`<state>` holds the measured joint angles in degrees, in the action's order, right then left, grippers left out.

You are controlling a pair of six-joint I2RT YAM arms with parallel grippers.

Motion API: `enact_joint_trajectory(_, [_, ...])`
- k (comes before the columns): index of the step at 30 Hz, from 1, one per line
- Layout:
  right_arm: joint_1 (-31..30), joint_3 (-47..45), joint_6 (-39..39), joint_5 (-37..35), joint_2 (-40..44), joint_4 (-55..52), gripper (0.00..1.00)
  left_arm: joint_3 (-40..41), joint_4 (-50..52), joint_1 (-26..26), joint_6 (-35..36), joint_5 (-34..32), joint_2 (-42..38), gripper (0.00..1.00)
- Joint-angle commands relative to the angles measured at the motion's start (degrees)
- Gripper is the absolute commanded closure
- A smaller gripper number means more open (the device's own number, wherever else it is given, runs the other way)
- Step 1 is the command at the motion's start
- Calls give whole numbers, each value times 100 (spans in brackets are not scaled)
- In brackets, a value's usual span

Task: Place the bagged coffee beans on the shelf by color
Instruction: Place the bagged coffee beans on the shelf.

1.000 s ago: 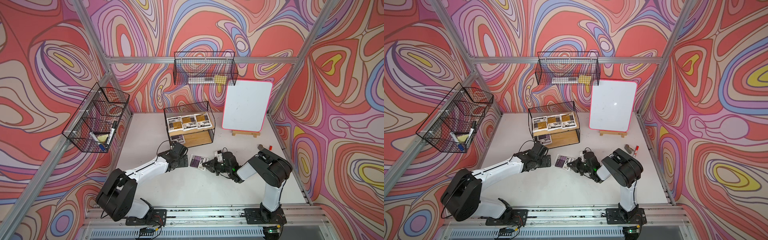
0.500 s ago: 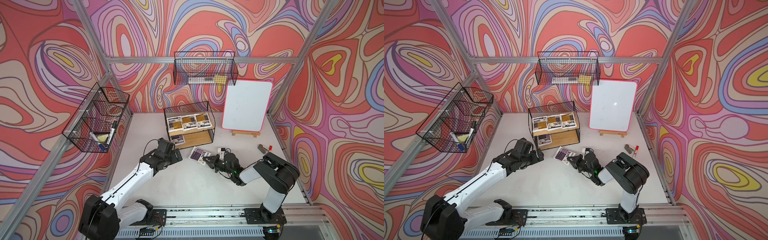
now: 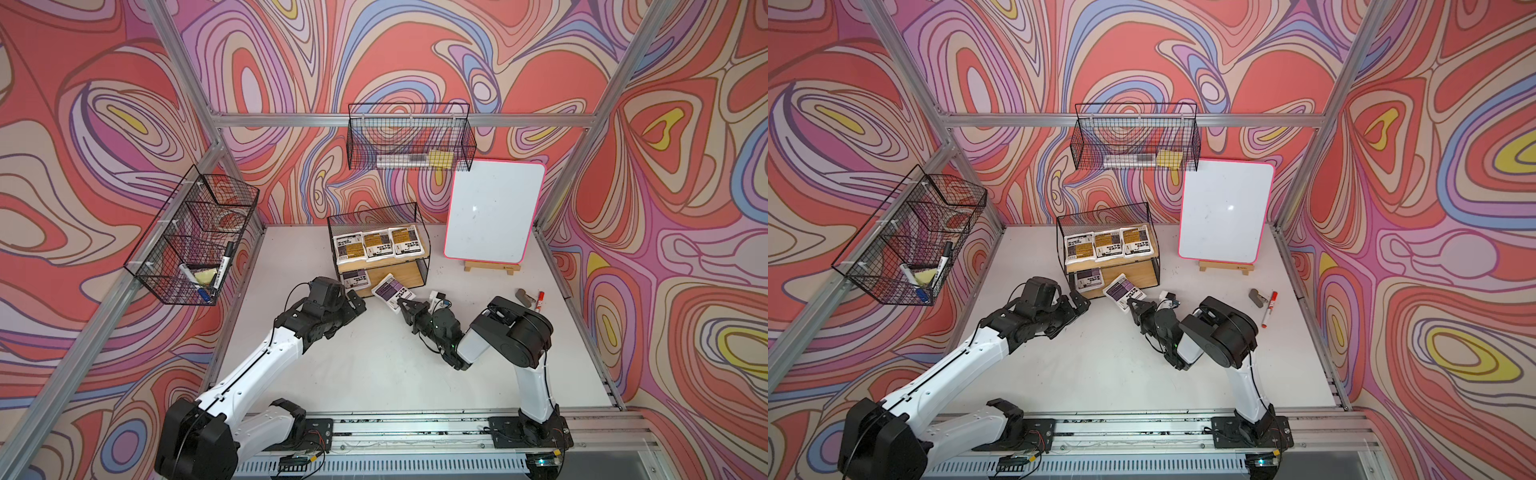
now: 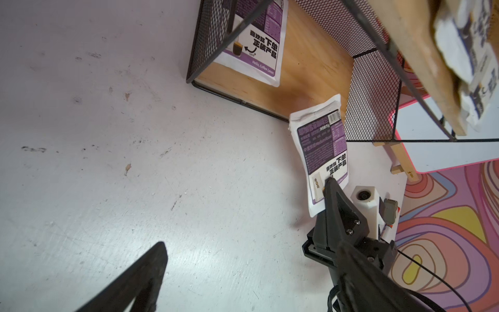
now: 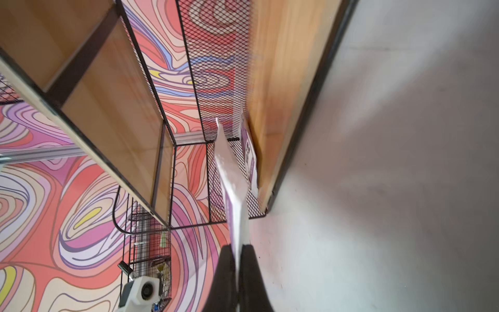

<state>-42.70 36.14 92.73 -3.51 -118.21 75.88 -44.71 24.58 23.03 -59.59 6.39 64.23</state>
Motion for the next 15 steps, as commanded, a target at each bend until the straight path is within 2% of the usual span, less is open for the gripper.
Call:
enact_joint_trajectory(1, [-28,291,95,-442,-55,-232,100,35,-115,-64,-167,114,-54,1])
enact_joint_trajectory(15, [28,1533,445,-1180,-513,-2029,100,165,-247,-223,-388,69,-156,1])
